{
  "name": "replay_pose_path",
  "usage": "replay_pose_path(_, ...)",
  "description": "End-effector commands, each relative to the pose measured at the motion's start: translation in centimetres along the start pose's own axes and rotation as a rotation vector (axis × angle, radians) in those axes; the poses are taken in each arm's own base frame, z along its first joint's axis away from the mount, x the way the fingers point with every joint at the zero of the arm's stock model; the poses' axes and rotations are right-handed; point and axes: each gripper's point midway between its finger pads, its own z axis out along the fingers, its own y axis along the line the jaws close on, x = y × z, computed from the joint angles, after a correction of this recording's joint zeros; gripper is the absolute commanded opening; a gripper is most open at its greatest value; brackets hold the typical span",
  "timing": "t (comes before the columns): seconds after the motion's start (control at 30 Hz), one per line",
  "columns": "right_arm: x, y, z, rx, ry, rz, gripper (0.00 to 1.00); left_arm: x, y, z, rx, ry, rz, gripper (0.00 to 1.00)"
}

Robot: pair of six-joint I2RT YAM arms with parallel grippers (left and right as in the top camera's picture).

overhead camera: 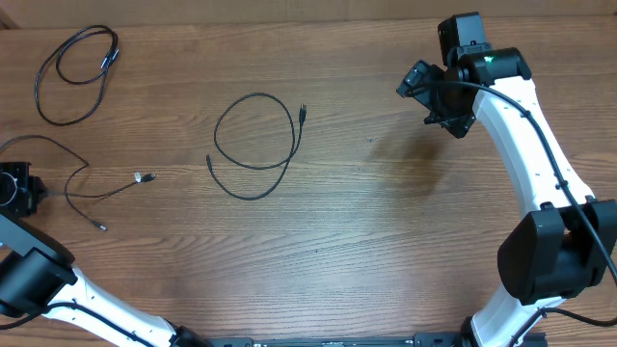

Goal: Untangle cables

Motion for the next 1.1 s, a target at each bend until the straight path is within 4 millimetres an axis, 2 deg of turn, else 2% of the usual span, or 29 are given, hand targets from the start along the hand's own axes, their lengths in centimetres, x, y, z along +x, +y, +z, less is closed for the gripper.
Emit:
replay_pose_path(0.0,-0.5,0.0,-0.3,0.001,-0.021,-0.001,1.00,-0.4,-1.4,-0.4,0.046,-0.013,0.107,0.04)
replay_pose_path(0.1,-0.5,0.0,-0.3,0.001,-0.021,-0.001,1.00,-1.2,-2.3,-1.2,0.067,-0.046,0.172,0.04)
replay_pose_path(0.3,-0.5,0.0,-0.3,0.001,-0.021,-0.001,1.00,-2.8,-4.9,-4.2,0.132,-0.117,0.208,0.04)
replay_pose_path(0.37,-0.5,-0.1,-0.3,0.001,-0.021,-0.001,1.00,-2.8,-5.4,-4.5,0.146,-0.118,0.230,0.10)
replay_pose_path(0.4,-0.5,0.0,-0.3,0.001,-0.021,-0.001,1.00,-2.7,-5.4,-4.5,0.143,-0.116,0.230,0.19)
replay_pose_path(0.43,-0.5,0.0,-0.3,0.001,-0.021,-0.001,1.00,-2.5,-5.3,-4.4,0.139,-0.110,0.228,0.32)
replay_pose_path(0.47,-0.5,0.0,-0.3,0.001,-0.021,-0.001,1.00,-2.4,-5.1,-4.2,0.132,-0.102,0.226,0.56)
replay_pose_path(0.5,-0.5,0.0,-0.3,0.001,-0.021,-0.001,1.00,-2.3,-4.9,-4.1,0.127,-0.095,0.228,0.85)
replay_pose_path(0.53,-0.5,0.0,-0.3,0.001,-0.021,-0.001,1.00,-2.1,-4.7,-4.0,0.119,-0.089,0.233,1.00)
replay_pose_path(0.67,-0.5,0.0,-0.3,0.001,-0.021,-0.001,1.00,-1.6,-3.6,-3.9,0.071,-0.067,0.260,1.00)
replay_pose_path(0.93,-0.5,-0.1,-0.3,0.001,-0.021,-0.001,1.00,1.3,-2.5,-3.7,0.040,0.052,0.339,1.00)
replay_pose_path(1.07,-0.5,0.0,-0.3,0.001,-0.021,-0.001,1.00,2.5,-1.2,-3.4,-0.053,0.075,0.347,1.00)
